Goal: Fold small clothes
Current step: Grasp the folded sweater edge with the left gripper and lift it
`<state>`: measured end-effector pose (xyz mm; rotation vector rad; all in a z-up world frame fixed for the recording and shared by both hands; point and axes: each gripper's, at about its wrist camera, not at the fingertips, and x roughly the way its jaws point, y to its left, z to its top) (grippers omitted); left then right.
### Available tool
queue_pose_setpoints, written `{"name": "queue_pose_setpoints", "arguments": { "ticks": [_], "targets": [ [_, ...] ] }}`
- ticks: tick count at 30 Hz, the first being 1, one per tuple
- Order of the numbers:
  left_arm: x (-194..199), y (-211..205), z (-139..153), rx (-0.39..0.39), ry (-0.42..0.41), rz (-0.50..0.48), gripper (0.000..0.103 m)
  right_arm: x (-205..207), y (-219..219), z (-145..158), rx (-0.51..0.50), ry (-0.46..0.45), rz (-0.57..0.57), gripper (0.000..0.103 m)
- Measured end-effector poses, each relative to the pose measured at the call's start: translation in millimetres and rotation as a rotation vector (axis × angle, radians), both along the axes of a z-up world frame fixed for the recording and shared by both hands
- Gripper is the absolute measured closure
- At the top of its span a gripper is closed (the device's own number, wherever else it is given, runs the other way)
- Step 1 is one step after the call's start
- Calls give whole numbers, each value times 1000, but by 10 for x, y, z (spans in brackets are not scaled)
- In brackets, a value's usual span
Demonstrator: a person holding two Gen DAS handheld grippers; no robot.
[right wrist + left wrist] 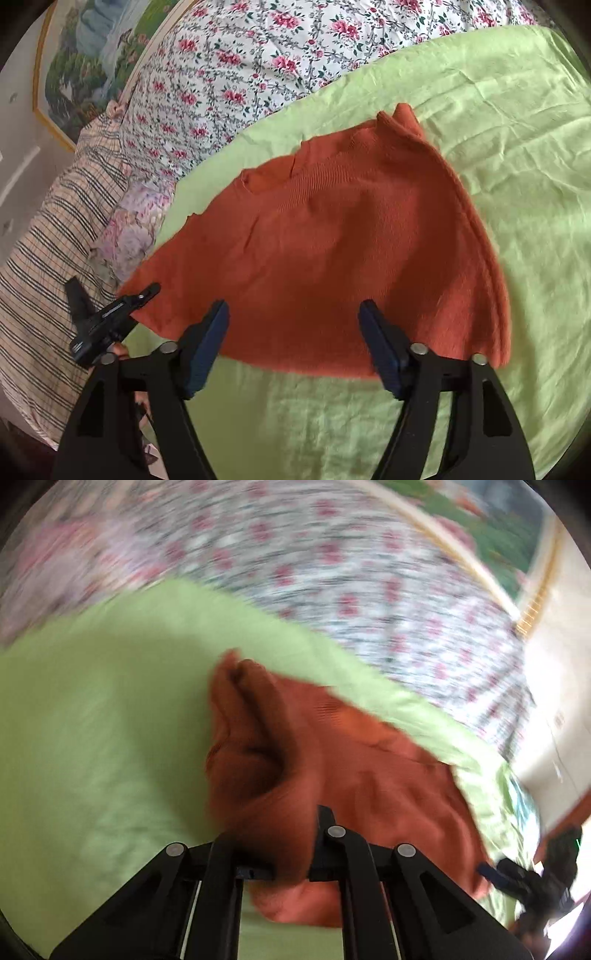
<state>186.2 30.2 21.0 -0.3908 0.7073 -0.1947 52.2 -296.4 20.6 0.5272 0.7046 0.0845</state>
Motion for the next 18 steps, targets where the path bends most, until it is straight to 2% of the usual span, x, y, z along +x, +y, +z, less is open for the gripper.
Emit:
{"name": "queue_pose_setpoints", "arguments": {
  "ticks": [3,5,8,10,14,18],
  "targets": [
    [-8,-537,198,49,-55,-133,96,52,-125,79,5,-8,-11,23],
    [-44,-830,210,68,-66,-194,96,110,-189,138,1,6,-8,23],
    [-11,-1288,89,108,-53,-276,97,202,-271,216,5,-2,12,23],
    [40,-1508,-93,128,-15,-314,97,316,-317,229,35,9,40,23],
    [18,-1664,-349,183,19,-329,97,615,-274,217,33,43,108,23],
    [-46,-1673,-359,198,-8,-334,97,1047,-63,93,59,99,199,23]
  ]
}}
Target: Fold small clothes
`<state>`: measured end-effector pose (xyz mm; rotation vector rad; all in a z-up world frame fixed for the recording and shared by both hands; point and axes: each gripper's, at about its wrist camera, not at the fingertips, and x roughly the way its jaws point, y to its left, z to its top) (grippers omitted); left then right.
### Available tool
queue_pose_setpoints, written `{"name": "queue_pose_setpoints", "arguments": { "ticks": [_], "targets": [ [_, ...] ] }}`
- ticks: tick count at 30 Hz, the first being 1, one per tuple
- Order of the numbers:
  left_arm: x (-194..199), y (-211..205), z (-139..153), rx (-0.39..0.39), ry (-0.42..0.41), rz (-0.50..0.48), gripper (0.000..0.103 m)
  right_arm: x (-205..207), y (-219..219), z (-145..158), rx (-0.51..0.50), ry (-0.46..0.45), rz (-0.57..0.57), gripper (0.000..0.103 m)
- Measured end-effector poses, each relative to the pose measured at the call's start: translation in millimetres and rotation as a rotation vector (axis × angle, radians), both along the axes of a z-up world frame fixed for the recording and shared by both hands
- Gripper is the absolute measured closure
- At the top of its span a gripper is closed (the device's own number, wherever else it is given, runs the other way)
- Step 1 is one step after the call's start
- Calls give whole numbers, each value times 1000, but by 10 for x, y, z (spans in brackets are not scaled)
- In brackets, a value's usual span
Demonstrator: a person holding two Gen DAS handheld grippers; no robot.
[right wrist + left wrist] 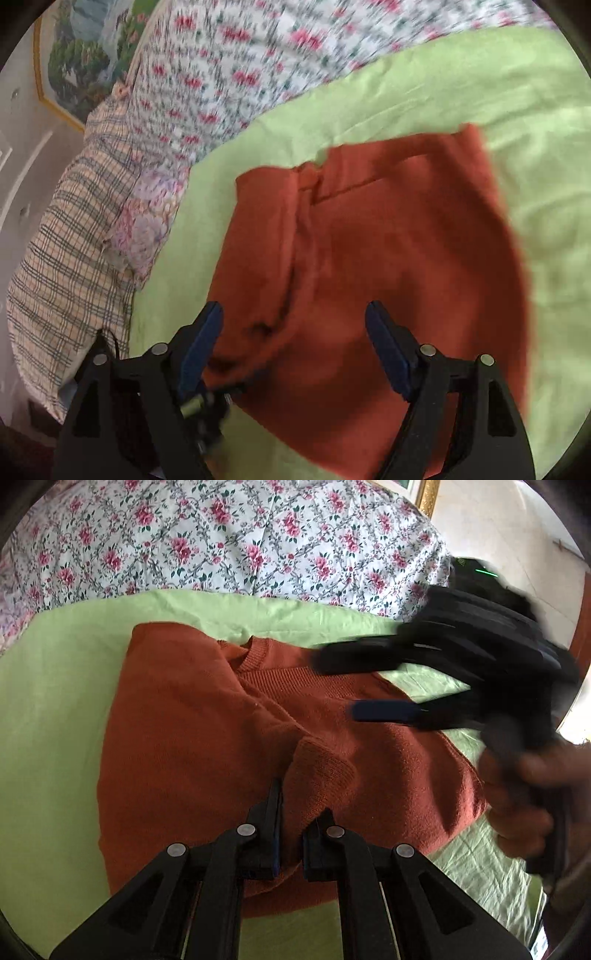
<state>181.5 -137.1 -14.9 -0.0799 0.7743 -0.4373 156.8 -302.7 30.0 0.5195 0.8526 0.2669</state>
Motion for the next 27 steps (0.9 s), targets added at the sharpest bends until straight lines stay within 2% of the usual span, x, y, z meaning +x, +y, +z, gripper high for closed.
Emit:
{"name": "queue_pose_setpoints", "arguments": {
  "ticks": [5,6,8,10,11,14,18,21,23,27],
  "targets": [
    [-56,99,81,-16,-24,-15,97,599,342,-257,11,102,84,23],
    [-68,110,88,-13,-24,-17,97,745,414,-323,7,127,103,27],
    [-100,104,132,-12,-30,-23,97,879,521,-356,-30,132,119,73],
    [-128,79,213,-10,-50,-33,97,943,590,-304,-51,118,137,85],
    [-145,60,263,-16,-61,-42,97,917,590,-234,-56,95,136,86],
    [-236,-95,434,-69,-91,-111,97,619,484,151,-92,-48,123,88],
    [-279,-551,464,-114,-80,-227,97,258,143,487,-158,-139,52,88],
    [-285,-879,349,-113,-55,-291,97,58,-213,486,-207,-129,-35,88],
    [-268,-1056,228,-98,-24,-312,97,-26,-516,334,-194,-77,-103,88],
    [-248,-1203,57,-69,21,-325,97,-74,-780,58,-194,-14,-147,89]
  ]
}}
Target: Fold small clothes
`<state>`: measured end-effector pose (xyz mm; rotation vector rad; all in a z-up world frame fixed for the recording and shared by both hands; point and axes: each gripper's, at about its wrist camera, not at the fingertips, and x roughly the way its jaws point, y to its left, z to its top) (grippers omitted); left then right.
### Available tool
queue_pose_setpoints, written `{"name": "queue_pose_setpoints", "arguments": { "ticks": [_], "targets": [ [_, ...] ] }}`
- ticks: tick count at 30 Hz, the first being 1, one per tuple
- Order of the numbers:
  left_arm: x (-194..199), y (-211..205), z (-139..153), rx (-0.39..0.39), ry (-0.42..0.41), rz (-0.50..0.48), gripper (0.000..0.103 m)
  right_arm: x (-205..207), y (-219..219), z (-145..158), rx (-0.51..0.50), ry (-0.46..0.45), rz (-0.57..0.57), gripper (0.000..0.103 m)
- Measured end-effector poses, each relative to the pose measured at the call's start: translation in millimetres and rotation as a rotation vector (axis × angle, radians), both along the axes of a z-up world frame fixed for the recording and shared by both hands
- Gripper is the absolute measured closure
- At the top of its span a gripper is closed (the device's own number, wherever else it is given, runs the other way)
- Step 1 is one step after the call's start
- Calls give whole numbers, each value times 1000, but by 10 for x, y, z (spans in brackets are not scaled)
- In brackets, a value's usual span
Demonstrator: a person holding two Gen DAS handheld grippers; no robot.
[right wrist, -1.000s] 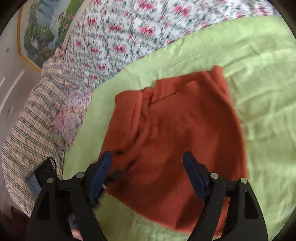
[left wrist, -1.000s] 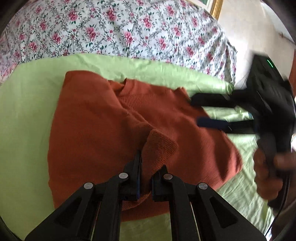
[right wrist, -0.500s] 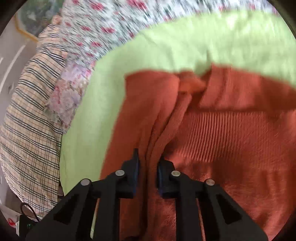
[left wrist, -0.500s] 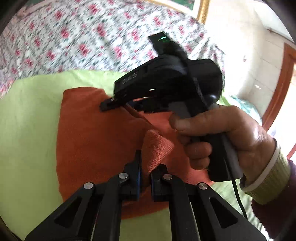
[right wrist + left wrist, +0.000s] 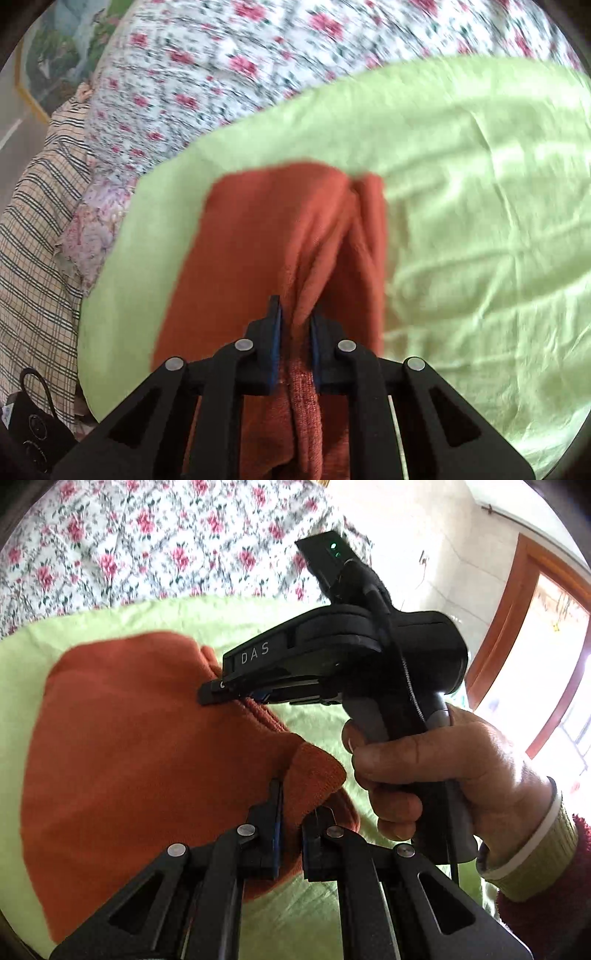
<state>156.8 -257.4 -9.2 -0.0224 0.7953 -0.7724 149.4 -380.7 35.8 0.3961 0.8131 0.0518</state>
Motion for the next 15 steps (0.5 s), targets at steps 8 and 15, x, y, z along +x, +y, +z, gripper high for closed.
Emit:
{"name": "queue_pose_setpoints", "arguments": {
  "ticks": [8,15],
  "targets": [
    [36,24,8,-28,8,-2,96,-153,-31,108,-35,-72,-36,90],
    [61,168,-86,-32,104,-30,82,-179,-77,-92,-22,-8,-71,87]
  ]
}}
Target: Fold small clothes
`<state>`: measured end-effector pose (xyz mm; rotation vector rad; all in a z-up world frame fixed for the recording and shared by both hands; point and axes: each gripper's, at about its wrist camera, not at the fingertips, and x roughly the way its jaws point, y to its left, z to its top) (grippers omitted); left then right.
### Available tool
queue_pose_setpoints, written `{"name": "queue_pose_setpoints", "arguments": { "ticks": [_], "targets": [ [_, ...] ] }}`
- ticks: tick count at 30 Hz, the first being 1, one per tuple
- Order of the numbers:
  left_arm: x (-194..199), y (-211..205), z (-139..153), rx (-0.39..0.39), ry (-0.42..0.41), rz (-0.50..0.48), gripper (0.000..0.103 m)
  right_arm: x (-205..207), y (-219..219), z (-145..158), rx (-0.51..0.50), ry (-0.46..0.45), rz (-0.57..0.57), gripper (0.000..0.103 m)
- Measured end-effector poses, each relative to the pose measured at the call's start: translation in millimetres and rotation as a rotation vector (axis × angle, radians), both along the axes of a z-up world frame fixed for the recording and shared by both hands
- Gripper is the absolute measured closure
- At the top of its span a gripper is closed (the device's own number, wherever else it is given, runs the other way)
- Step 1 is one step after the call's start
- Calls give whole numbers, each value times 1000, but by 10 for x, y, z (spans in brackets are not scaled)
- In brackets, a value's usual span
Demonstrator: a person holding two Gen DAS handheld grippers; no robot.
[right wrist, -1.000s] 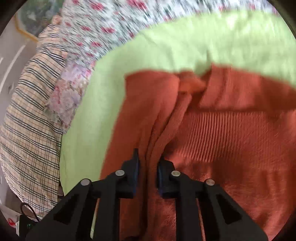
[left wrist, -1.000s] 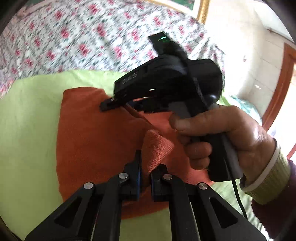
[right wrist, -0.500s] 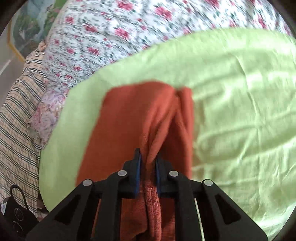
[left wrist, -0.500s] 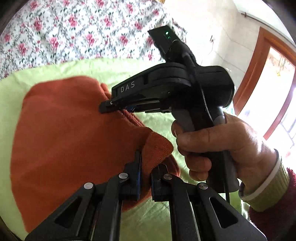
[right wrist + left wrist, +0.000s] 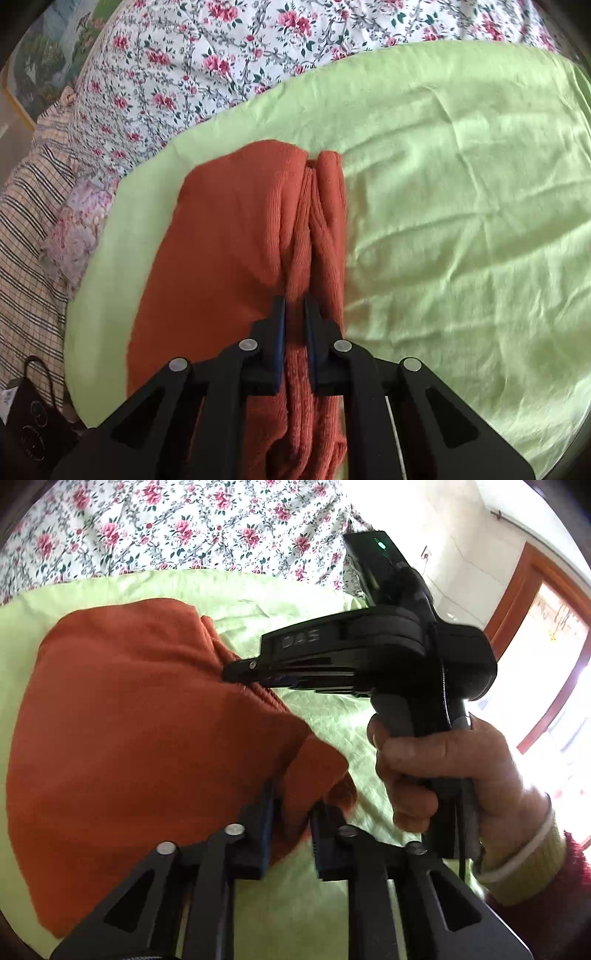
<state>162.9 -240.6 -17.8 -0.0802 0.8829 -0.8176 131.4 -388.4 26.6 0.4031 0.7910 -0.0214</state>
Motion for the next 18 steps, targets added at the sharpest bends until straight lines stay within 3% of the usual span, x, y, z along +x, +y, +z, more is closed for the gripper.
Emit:
{"name": "queue_pose_setpoints", "arguments": {
  "ticks": [1,2,3,4,5,8,12,18],
  "targets": [
    [-30,90,27,-9,9,0,80,-42,-5,13,2,-3,-6,75],
    [-71,156,51,-16,15,2,70,-82,0,43,2,-12,-12,58],
    [-95,280,86,-20,23,17,59,-121,10,72,2,-28,-14,49],
    [-122,351,111,-21,21,29,54,-158,26,94,-2,-45,-18,35],
    [-133,504,152,-26,18,54,45,-197,35,115,-11,-58,-20,31],
    [-46,854,197,-27,21,141,22,-245,36,105,-9,-58,-17,30],
    [337,1417,16,-40,107,302,20,-187,-16,-29,38,-12,-15,29],
    [1030,1650,-532,-133,354,314,20,-29,1,-204,94,27,14,29]
  ]
}}
